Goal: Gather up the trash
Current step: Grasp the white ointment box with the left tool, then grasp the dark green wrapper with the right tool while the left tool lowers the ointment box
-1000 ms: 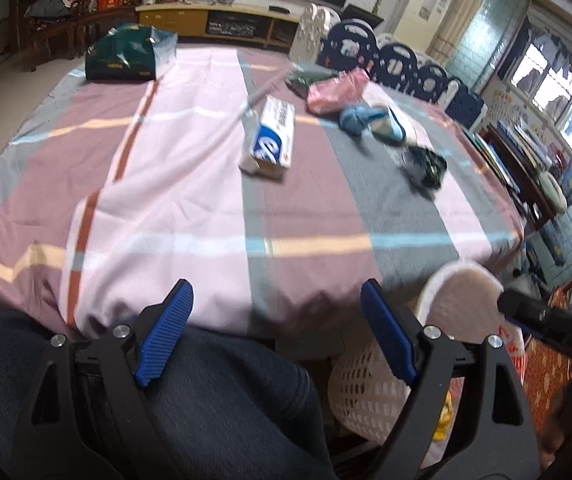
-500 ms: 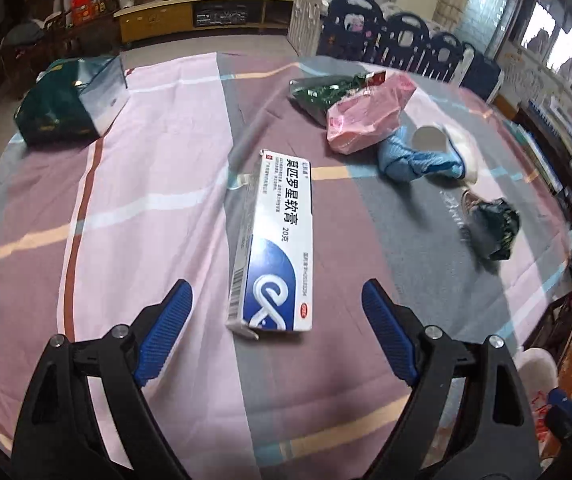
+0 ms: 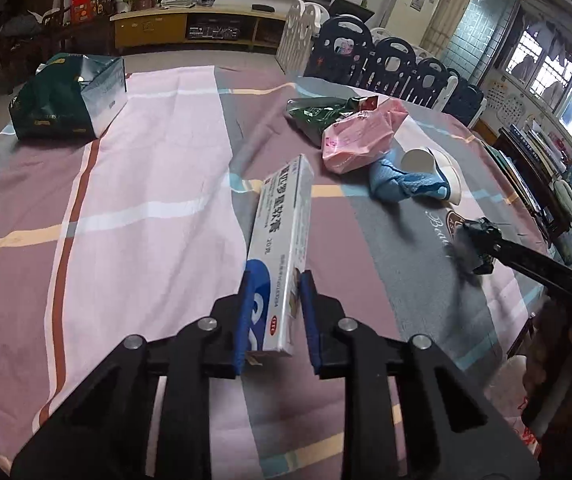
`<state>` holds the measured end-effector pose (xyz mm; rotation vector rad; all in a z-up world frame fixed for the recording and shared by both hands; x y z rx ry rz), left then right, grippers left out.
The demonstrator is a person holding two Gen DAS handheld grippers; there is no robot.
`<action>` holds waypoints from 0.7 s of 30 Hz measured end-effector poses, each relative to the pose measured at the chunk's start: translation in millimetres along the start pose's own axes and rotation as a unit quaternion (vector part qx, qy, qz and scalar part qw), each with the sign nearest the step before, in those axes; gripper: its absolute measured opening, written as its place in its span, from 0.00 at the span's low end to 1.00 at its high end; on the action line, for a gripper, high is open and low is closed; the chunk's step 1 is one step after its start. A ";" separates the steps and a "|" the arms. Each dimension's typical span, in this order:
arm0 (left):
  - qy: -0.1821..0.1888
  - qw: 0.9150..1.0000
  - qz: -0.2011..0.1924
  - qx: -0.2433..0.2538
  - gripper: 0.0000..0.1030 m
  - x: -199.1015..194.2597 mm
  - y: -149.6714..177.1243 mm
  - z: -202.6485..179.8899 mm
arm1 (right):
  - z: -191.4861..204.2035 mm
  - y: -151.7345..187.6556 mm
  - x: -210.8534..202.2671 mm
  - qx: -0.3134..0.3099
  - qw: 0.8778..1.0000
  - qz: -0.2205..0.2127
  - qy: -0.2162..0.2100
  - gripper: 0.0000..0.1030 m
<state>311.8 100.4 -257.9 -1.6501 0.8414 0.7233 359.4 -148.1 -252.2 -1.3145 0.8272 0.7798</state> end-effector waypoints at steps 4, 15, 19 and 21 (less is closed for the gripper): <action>0.013 1.000 0.002 -0.002 0.21 -6.0 7.7 2.5 | 14.8 1.5 7.4 -0.035 0.999 0.002 0.007 0.55; 0.065 0.997 0.022 -0.024 0.22 -28.7 34.1 -1.3 | 23.3 67.6 -55.8 -0.054 0.996 0.010 -0.069 0.44; 0.055 0.997 0.039 -0.022 0.67 -26.2 43.4 -6.5 | 21.6 93.6 -69.7 -0.053 0.996 0.018 -0.075 0.44; 0.045 0.998 0.045 -0.015 0.71 -22.2 41.0 -9.5 | 21.1 101.0 -76.3 -0.049 0.996 0.016 -0.078 0.44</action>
Point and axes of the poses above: each gripper's, at about its wrist camera, not at the fingertips, and x roughly the way its jaws point, z to its left, y to its underside, the point moved 6 cm from there along x, roughly the way its jaws point, and after that the axes turned 3 degrees about z, right-handed, at the moved point
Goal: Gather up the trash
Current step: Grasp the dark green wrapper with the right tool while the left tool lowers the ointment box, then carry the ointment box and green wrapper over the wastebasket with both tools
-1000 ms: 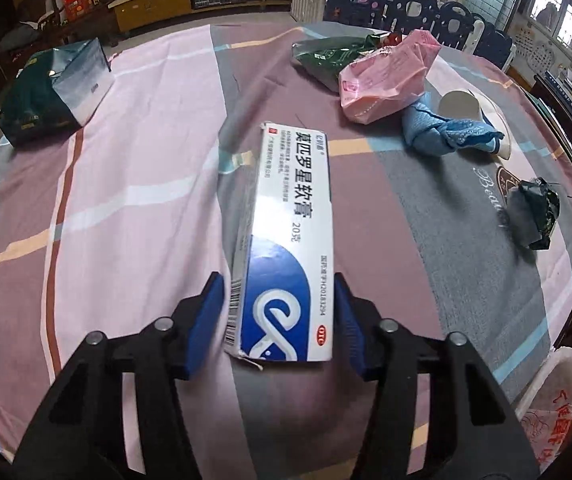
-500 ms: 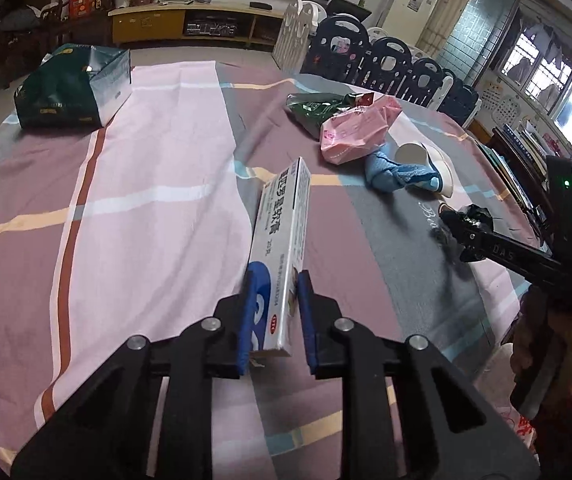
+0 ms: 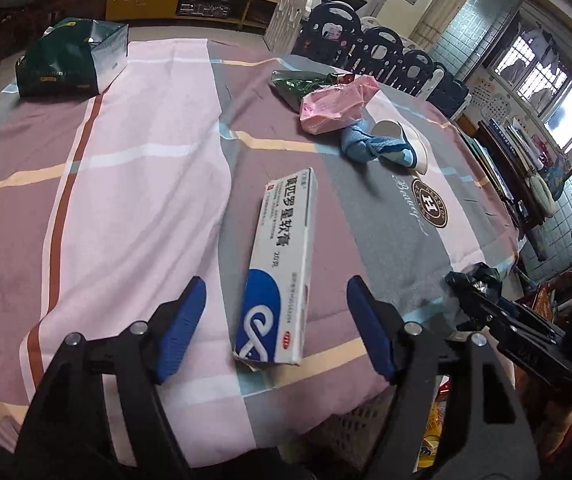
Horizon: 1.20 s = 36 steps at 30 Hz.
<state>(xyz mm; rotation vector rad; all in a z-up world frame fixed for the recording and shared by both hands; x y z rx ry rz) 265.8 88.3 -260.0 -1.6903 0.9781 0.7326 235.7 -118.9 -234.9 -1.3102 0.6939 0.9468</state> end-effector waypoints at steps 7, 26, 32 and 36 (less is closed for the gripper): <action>-0.041 0.997 0.049 0.034 0.75 35.1 -9.3 -16.3 | -1.0 6.4 -15.8 0.025 1.000 -0.010 -0.013 0.44; -0.022 0.998 -0.016 0.049 0.41 -18.5 18.2 -48.5 | -8.1 11.5 -68.2 0.036 0.998 -0.053 -0.024 0.44; -0.007 0.996 -0.060 0.061 0.41 -80.1 31.4 -73.0 | -12.3 18.1 -106.5 0.024 0.996 -0.077 -0.028 0.44; 0.005 0.992 -0.077 0.096 0.41 -114.8 41.2 -105.5 | -29.2 24.8 -137.4 0.030 0.995 -0.096 -0.024 0.44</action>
Point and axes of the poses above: each gripper's, at about its wrist camera, not at the fingertips, and x roughly the way its jaws point, z to its left, y to its underside, the point moved 6 cm from there along x, roughly the way its jaws point, and after that the axes turned 3 degrees about z, right-handed, at the moved point
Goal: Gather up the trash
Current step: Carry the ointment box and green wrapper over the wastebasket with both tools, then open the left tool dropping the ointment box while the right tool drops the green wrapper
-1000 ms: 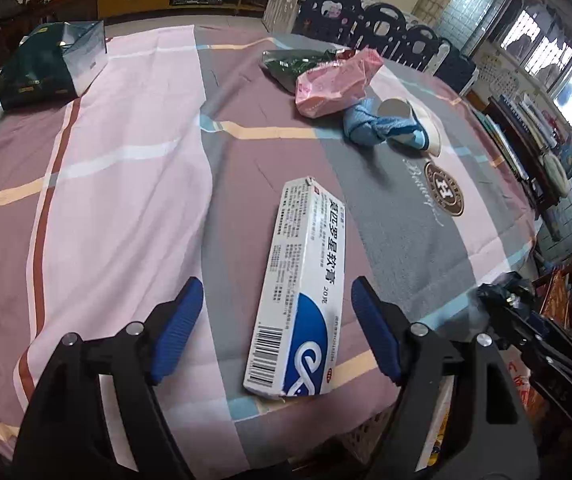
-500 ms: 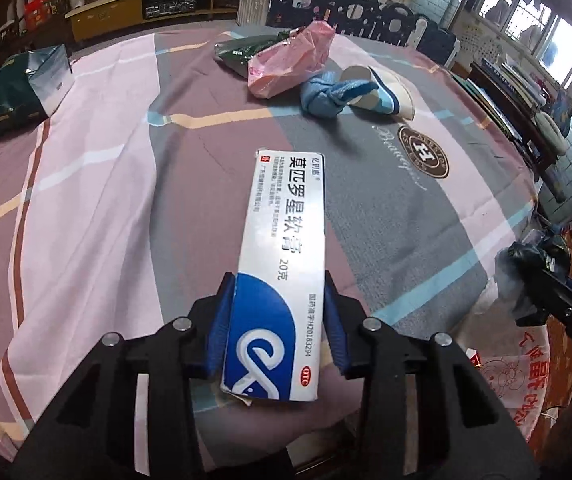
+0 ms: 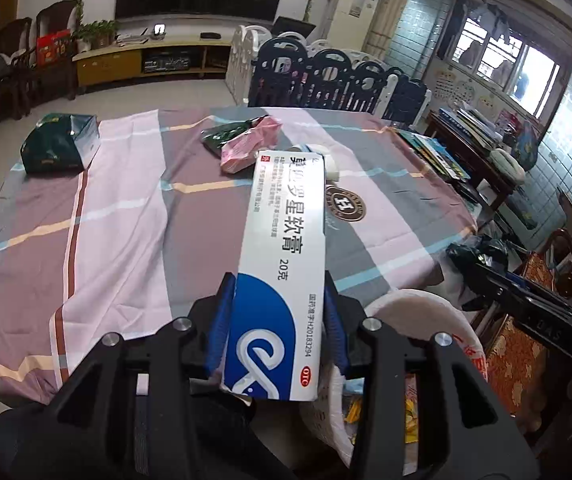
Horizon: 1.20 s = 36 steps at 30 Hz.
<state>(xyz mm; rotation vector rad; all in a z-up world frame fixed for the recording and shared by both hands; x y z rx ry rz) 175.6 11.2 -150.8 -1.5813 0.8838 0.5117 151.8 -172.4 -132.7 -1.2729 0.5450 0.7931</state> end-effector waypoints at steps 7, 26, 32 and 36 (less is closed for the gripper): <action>0.050 0.995 0.002 0.084 0.41 -31.1 12.0 -82.2 | -42.8 0.3 -60.9 0.023 0.999 -0.042 0.020 0.44; 0.064 0.977 0.027 0.200 0.41 -31.2 54.7 -179.7 | -104.4 26.2 -108.0 0.074 0.995 -0.065 0.019 0.44; 0.053 0.979 0.054 0.189 0.43 -19.4 58.6 -172.7 | -93.6 39.9 -81.5 0.067 0.998 -0.017 0.013 0.45; 0.057 0.979 0.063 0.184 0.46 -15.7 60.9 -168.9 | -92.8 43.3 -76.1 0.073 0.997 -0.005 0.007 0.46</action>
Point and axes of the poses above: each gripper's, at about its wrist camera, not at the fingertips, and x roughly the way its jaws point, z to its left, y to its underside, the point moved 6 cm from there along x, roughly the way its jaws point, and after that the axes turned 3 degrees about z, right-handed, at the moved point
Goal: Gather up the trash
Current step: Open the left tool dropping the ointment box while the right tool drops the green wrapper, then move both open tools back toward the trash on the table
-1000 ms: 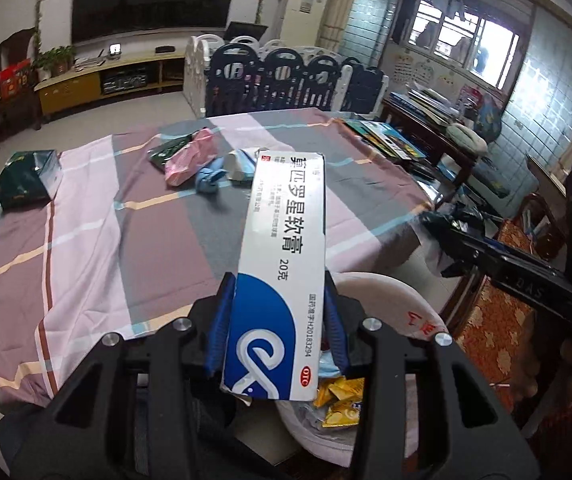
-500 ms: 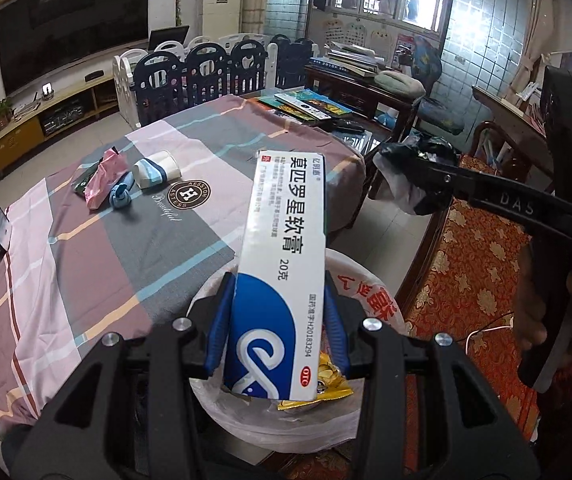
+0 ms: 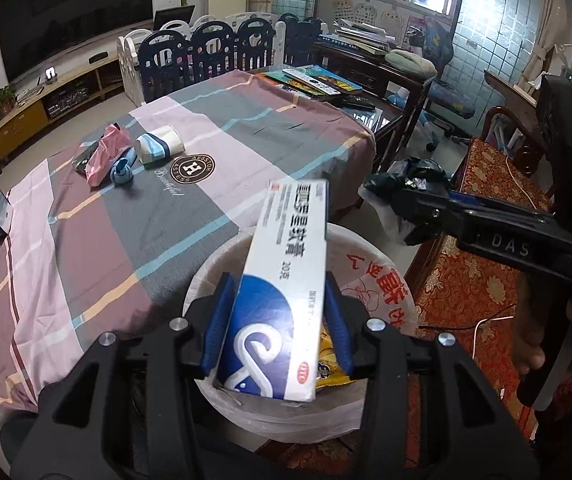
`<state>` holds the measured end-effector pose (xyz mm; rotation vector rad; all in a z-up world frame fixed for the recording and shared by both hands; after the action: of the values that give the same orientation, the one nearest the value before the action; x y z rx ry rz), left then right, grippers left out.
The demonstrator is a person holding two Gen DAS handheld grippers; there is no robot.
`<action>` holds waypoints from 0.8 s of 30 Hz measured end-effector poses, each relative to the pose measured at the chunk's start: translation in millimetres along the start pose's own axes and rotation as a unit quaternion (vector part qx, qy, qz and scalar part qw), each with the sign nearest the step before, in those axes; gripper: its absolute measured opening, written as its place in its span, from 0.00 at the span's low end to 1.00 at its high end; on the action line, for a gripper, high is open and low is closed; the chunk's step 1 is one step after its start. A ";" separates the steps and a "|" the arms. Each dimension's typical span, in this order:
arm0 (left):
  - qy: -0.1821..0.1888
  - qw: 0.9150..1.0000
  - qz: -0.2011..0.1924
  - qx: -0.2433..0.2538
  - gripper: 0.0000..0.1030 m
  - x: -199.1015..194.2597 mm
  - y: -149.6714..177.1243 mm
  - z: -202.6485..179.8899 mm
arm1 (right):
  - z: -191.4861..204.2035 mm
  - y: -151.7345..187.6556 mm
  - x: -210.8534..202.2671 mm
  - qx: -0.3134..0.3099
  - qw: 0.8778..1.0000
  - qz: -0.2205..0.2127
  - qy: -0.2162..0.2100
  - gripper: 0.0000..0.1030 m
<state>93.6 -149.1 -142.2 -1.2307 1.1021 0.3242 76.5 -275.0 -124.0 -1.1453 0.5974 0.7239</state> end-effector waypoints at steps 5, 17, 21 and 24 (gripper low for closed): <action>-0.018 1.000 -0.001 -0.018 0.70 1.0 -0.1 12.3 | -0.4 -0.9 -1.7 0.007 1.000 0.000 -0.004 0.46; -0.110 0.983 -0.014 -0.148 0.82 6.0 8.8 125.1 | 6.7 20.6 47.2 0.051 0.995 0.073 -0.037 0.80; -0.112 0.970 -0.024 -0.213 0.81 22.4 7.8 184.9 | 8.9 24.8 67.1 0.050 0.994 0.089 -0.028 0.80; -0.111 0.966 -0.033 -0.232 0.81 39.8 -11.7 221.4 | 9.0 27.6 84.6 0.053 0.993 0.103 -0.023 0.80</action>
<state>230.6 24.9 -183.3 -1.5952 0.8109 0.6818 109.4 -242.8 -200.7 -0.9757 0.7142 0.8821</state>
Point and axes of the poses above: each gripper's, at about its wrist camera, not at the fingertips, and x roughly the way its jaws point, z to its left, y to its underside, the point moved 6 cm from there along x, roughly the way its jaws point, and after that the axes turned 3 degrees about z, right-handed, at the moved point
